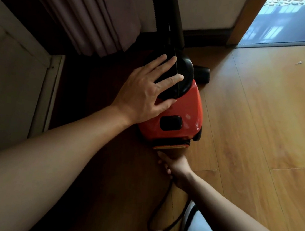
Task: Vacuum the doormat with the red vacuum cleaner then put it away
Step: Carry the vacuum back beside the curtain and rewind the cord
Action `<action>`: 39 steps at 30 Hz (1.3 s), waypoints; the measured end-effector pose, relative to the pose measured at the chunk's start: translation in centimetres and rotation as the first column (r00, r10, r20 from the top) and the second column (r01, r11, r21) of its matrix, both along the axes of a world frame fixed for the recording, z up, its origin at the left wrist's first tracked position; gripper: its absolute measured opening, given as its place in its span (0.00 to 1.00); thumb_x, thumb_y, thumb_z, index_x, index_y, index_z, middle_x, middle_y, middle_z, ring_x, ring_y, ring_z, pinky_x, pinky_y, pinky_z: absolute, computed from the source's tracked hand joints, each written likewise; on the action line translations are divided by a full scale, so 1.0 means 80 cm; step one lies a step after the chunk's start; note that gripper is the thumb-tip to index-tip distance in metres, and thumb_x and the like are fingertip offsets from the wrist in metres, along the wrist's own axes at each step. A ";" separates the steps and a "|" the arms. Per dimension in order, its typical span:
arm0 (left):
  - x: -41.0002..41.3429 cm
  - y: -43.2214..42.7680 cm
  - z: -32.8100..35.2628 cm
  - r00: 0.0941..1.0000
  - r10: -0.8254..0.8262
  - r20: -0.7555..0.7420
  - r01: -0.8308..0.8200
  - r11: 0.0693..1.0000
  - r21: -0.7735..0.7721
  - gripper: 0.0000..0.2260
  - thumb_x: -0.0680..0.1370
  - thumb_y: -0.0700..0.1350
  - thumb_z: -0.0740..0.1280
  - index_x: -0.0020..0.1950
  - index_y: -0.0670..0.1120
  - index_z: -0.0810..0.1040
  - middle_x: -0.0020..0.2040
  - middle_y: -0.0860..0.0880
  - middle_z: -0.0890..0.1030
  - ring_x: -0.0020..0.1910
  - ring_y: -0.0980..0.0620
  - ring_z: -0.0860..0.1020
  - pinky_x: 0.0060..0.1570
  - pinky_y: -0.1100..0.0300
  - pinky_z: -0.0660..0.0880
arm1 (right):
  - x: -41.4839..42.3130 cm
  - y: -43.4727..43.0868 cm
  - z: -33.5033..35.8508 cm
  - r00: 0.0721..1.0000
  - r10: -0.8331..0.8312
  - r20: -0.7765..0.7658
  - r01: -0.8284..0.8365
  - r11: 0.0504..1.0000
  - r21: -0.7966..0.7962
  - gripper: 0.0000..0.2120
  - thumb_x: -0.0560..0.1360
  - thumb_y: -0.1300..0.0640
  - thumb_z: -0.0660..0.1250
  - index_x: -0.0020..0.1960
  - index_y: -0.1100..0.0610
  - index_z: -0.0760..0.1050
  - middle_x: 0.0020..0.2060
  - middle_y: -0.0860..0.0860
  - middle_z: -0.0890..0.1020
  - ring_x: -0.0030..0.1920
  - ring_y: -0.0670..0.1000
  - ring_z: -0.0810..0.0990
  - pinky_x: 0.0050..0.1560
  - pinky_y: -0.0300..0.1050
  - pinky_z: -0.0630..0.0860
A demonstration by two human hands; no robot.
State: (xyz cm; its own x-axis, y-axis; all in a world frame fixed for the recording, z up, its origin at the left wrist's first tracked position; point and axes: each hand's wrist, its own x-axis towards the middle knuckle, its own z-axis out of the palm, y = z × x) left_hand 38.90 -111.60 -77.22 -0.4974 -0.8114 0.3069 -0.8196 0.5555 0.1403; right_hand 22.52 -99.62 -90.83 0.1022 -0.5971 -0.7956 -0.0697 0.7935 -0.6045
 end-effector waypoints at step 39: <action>-0.008 0.003 -0.003 0.998 0.022 -0.063 -0.022 1.000 -0.006 0.24 0.78 0.56 0.65 0.72 0.52 0.73 0.79 0.46 0.63 0.79 0.46 0.58 0.72 0.47 0.64 | 0.006 0.020 0.111 0.982 -0.075 -0.176 -0.090 0.626 -0.774 0.09 0.83 0.54 0.61 0.48 0.59 0.71 0.30 0.46 0.73 0.27 0.44 0.69 0.28 0.37 0.63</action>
